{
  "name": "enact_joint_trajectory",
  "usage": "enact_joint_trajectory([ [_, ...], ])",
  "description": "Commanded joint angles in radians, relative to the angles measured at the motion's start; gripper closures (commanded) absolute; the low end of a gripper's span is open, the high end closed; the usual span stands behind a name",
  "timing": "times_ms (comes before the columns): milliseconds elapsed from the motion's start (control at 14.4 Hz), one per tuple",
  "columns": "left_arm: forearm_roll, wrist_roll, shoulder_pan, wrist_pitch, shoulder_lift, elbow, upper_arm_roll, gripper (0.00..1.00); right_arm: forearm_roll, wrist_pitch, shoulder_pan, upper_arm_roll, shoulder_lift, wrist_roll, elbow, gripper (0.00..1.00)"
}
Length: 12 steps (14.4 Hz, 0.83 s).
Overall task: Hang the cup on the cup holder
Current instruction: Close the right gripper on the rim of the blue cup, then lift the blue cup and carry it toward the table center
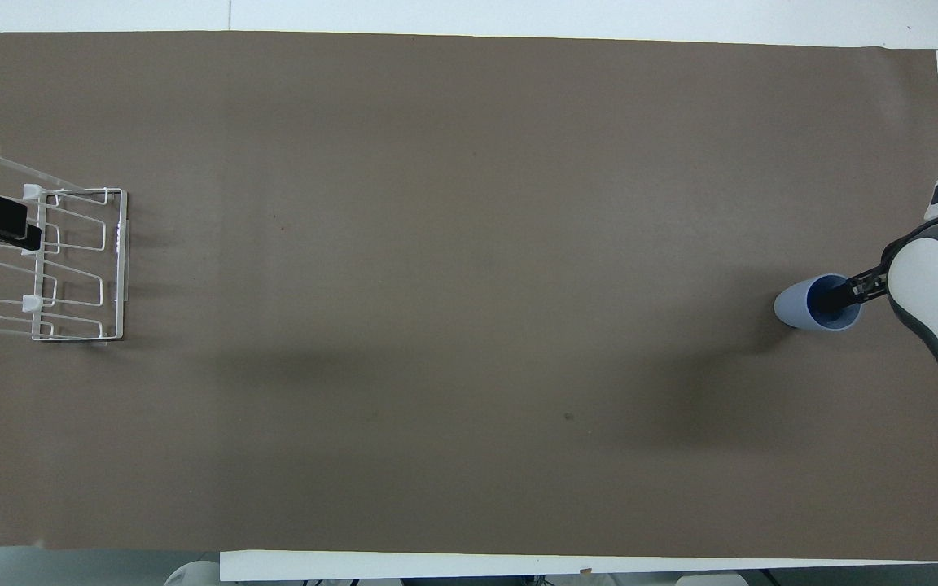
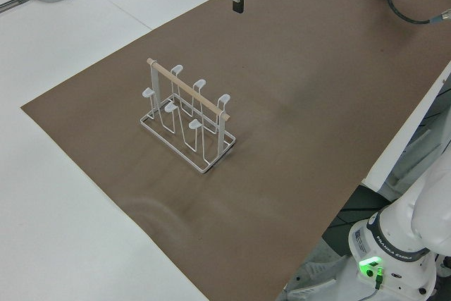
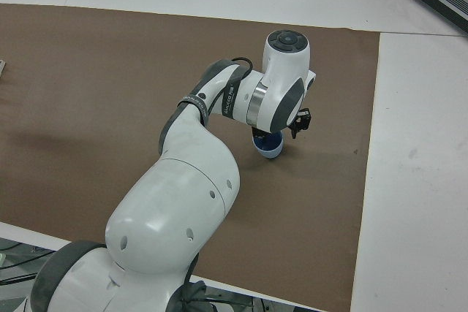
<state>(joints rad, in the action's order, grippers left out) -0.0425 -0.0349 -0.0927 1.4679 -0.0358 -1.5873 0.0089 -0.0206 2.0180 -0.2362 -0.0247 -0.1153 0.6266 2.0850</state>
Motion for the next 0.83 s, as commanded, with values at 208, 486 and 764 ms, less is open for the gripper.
enact_joint_trajectory([
  [208,-0.002,-0.010,0.001,0.012,-0.021,-0.026,0.000,0.00,-0.021,0.036,-0.018,0.006,0.034,0.041,0.047,0.86],
  [486,-0.002,-0.010,0.001,0.012,-0.021,-0.026,0.000,0.00,-0.073,-0.084,-0.008,0.009,0.028,0.022,-0.050,1.00],
  [764,-0.002,-0.010,0.001,0.012,-0.021,-0.026,0.000,0.00,-0.341,-0.277,0.064,0.015,0.061,-0.094,-0.149,1.00],
])
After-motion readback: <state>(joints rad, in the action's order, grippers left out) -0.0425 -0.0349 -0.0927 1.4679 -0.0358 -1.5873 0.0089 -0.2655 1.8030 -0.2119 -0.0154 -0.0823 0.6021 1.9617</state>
